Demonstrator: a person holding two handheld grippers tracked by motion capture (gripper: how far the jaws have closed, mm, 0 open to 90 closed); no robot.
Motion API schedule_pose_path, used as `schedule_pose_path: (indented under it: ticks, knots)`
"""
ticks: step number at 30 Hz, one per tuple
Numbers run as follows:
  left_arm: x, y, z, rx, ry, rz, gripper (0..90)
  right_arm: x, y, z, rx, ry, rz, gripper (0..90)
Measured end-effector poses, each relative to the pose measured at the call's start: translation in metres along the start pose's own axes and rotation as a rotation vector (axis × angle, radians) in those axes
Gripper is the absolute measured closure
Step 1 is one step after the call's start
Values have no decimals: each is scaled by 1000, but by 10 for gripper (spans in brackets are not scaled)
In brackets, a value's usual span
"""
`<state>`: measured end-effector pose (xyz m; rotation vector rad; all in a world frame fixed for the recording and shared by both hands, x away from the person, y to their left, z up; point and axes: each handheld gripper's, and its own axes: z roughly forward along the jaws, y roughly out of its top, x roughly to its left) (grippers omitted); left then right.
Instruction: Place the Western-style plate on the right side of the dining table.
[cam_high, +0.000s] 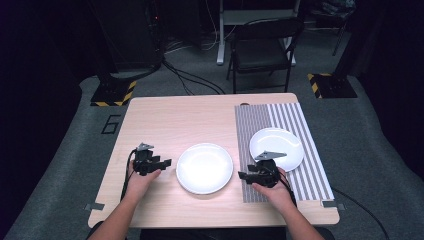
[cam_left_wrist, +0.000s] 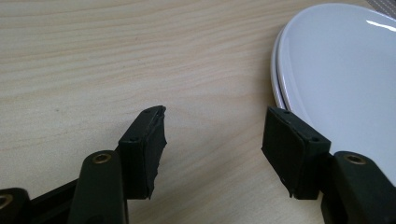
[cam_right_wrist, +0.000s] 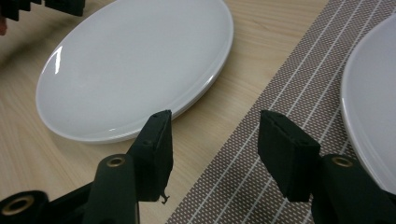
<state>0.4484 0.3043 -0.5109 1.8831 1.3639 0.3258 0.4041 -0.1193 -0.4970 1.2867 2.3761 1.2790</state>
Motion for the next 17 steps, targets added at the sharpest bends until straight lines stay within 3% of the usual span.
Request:
schedule_pose_path:
  ticks: [4, 10, 17]
  knots:
    - [4, 2, 3, 9, 10, 10, 388, 1, -4, 3, 14, 39, -55, 454]
    - [7, 4, 6, 29, -3, 9, 386, 3, -8, 4, 35, 36, -101, 448]
    - [9, 6, 10, 25, 12, 11, 371, 1, -13, 4, 54, 8, -107, 444]
